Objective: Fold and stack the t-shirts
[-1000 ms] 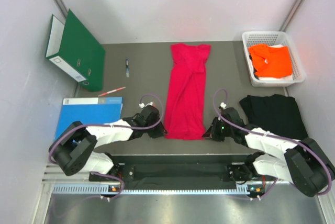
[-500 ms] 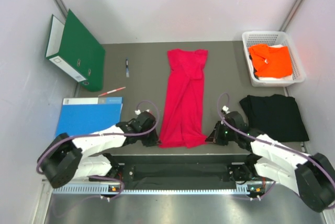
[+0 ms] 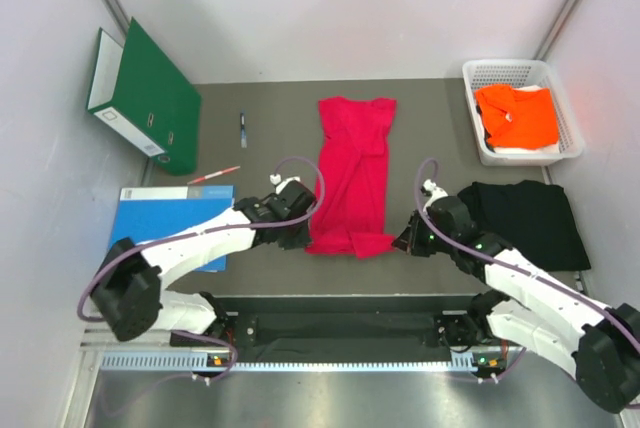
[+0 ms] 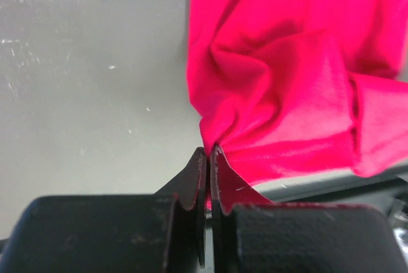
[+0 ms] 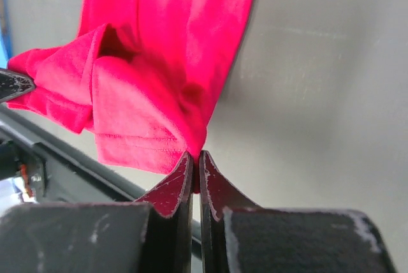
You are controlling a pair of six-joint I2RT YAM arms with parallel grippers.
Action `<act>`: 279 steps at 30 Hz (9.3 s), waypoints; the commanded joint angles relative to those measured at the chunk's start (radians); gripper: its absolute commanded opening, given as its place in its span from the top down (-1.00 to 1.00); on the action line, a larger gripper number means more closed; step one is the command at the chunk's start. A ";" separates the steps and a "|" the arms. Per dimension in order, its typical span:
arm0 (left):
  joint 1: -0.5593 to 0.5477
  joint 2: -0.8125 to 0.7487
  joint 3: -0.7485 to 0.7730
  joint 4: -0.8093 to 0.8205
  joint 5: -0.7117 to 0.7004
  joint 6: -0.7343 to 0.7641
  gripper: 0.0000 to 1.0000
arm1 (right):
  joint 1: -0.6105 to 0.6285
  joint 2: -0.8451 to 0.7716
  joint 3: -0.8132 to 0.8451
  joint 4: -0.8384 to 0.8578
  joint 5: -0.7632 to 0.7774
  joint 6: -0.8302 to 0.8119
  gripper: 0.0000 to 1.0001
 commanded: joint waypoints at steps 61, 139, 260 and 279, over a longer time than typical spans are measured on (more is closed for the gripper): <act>0.317 0.392 0.221 0.218 0.056 0.230 -0.96 | -0.189 0.493 0.168 0.389 0.083 0.004 -0.99; 0.205 0.420 0.681 -0.047 0.028 0.305 1.00 | -0.034 0.350 0.459 0.070 0.169 -0.242 0.98; 0.276 0.199 0.180 0.217 0.163 0.273 -0.90 | -0.106 1.200 0.856 -1.162 1.359 0.565 -0.64; 0.276 0.214 0.193 0.218 0.173 0.279 -0.90 | -0.193 0.938 0.685 -0.540 0.985 -0.149 1.00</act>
